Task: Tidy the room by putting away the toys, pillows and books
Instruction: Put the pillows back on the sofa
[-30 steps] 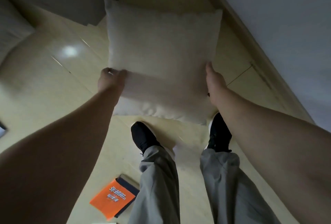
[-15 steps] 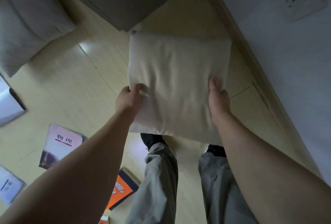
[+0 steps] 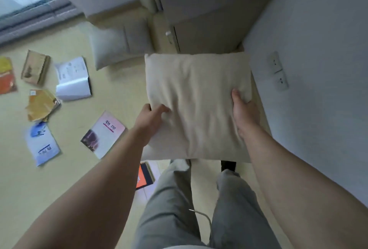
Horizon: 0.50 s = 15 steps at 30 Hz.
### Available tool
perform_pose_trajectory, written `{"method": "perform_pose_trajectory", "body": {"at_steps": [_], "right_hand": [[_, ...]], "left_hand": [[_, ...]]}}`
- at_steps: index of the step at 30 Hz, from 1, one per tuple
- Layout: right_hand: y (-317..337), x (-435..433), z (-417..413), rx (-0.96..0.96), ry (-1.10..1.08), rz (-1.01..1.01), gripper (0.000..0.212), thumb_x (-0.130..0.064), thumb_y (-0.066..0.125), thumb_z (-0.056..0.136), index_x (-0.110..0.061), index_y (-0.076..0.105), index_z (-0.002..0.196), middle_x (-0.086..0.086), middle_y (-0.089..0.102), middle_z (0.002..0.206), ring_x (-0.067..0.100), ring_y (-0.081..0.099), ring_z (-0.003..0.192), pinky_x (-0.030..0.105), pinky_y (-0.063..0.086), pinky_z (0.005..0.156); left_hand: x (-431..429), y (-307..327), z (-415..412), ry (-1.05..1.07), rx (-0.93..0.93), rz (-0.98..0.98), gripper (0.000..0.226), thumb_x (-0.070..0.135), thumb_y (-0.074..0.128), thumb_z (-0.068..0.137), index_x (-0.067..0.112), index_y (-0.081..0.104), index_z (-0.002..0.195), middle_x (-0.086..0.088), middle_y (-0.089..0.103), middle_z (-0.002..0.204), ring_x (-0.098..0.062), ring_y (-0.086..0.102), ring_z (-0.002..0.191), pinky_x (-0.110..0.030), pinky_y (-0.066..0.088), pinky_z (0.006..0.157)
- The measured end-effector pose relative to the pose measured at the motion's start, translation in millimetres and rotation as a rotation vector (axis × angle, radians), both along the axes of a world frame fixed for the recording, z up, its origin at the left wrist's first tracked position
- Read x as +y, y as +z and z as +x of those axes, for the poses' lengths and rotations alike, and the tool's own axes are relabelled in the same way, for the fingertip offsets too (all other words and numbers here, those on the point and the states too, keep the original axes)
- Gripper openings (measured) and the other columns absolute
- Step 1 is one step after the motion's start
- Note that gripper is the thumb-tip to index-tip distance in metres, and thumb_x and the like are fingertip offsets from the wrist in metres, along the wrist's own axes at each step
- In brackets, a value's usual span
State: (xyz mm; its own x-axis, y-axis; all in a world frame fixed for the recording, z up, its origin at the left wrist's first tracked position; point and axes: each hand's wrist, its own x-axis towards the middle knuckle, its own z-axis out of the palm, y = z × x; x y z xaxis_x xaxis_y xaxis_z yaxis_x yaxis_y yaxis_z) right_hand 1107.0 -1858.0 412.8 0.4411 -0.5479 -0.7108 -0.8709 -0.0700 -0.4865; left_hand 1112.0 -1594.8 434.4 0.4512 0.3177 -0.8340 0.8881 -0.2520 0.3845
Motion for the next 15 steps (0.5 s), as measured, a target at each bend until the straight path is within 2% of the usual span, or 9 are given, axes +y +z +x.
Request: {"method": "perform_pose_trajectory", "body": {"at_steps": [3, 6, 8, 11, 15], "right_hand": [[68, 1, 13, -0.088, 0.136, -0.016, 0.075, -0.067, 0.060, 0.089, -0.008, 0.059, 0.134, 0.011, 0.061, 0.137, 0.033, 0.058, 0.124, 0.031, 0.039, 0.090], [141, 8, 26, -0.153, 0.295, -0.013, 0.072, -0.068, 0.057, 0.090, -0.009, 0.061, 0.131, 0.012, 0.062, 0.136, 0.034, 0.058, 0.122, 0.033, 0.040, 0.088], [185, 14, 34, -0.232, 0.399, -0.014, 0.073, -0.065, 0.056, 0.092, -0.005, 0.059, 0.132, 0.014, 0.061, 0.138, 0.036, 0.057, 0.124, 0.035, 0.042, 0.093], [241, 27, 32, -0.323, 0.531, 0.006, 0.082, -0.071, 0.056, 0.088, -0.003, 0.061, 0.133, 0.016, 0.062, 0.138, 0.036, 0.057, 0.126, 0.038, 0.045, 0.105], [321, 54, 23, -0.465, 0.674, 0.046, 0.086, -0.076, 0.056, 0.083, -0.003, 0.064, 0.128, 0.018, 0.064, 0.134, 0.036, 0.059, 0.125, 0.041, 0.047, 0.105]], "left_hand": [[2, 66, -25, 0.114, -0.022, -0.028, 0.038, 0.042, 0.070, 0.081, 0.020, 0.057, 0.110, -0.004, 0.060, 0.093, -0.023, 0.058, 0.076, -0.030, 0.039, 0.059], [5, 135, -56, 0.245, -0.088, -0.065, 0.040, 0.043, 0.071, 0.080, 0.022, 0.056, 0.111, -0.005, 0.062, 0.099, -0.024, 0.060, 0.080, -0.030, 0.039, 0.063], [4, 179, -80, 0.322, -0.159, -0.071, 0.038, 0.042, 0.070, 0.083, 0.021, 0.055, 0.112, -0.004, 0.062, 0.100, -0.023, 0.059, 0.082, -0.029, 0.038, 0.062], [0, 234, -120, 0.422, -0.260, -0.066, 0.043, 0.046, 0.071, 0.083, 0.023, 0.053, 0.115, -0.005, 0.063, 0.112, -0.023, 0.063, 0.093, -0.031, 0.042, 0.064], [6, 311, -170, 0.643, -0.400, -0.081, 0.056, 0.062, 0.074, 0.077, 0.025, 0.055, 0.116, -0.003, 0.065, 0.117, -0.022, 0.065, 0.096, -0.031, 0.043, 0.066]]}}
